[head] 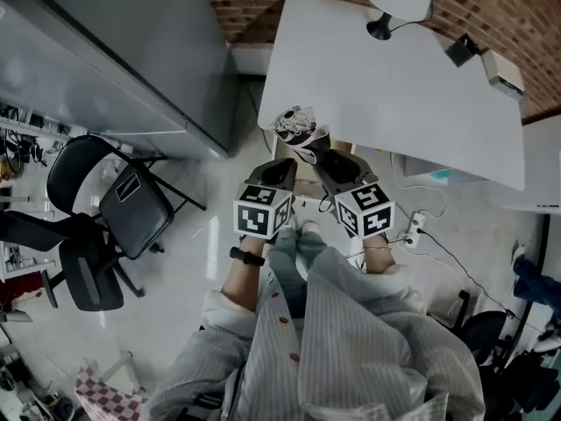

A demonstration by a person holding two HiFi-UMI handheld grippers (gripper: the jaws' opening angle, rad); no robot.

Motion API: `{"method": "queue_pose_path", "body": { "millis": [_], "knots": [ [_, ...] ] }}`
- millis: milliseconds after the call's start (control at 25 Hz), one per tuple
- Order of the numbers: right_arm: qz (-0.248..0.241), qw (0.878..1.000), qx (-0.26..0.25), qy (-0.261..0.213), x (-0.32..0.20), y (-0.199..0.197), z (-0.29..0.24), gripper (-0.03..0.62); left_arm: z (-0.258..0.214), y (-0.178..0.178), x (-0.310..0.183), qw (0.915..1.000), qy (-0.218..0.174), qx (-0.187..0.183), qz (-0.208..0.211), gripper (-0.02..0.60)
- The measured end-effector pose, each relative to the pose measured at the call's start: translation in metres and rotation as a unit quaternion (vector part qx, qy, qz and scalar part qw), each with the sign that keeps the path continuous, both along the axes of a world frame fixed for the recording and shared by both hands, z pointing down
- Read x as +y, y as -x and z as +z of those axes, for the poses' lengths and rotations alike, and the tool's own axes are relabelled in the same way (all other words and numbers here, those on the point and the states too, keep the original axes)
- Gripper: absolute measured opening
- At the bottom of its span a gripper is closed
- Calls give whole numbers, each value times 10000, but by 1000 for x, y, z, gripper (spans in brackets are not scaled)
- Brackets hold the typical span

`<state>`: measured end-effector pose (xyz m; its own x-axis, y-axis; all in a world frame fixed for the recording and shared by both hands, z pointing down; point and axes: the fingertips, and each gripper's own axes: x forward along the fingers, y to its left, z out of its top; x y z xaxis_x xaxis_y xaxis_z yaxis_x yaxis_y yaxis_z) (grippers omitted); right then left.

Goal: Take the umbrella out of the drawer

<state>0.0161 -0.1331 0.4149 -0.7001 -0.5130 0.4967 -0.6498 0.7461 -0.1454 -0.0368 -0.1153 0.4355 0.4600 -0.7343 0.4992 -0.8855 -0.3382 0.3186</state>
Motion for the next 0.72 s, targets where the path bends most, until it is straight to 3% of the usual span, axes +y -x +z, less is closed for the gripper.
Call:
{"method": "queue_pose_path", "body": {
  "millis": [400, 720],
  "knots": [
    [801, 9888, -1024, -730, -10, -70, -121, 184, -95, -70, -28, 9930, -827, 320, 782, 9],
    [1095, 9812, -1141, -1105, 3, -113, -162, 184, -140, -115, -34, 9823, -1269, 448, 1299, 9]
  ]
}}
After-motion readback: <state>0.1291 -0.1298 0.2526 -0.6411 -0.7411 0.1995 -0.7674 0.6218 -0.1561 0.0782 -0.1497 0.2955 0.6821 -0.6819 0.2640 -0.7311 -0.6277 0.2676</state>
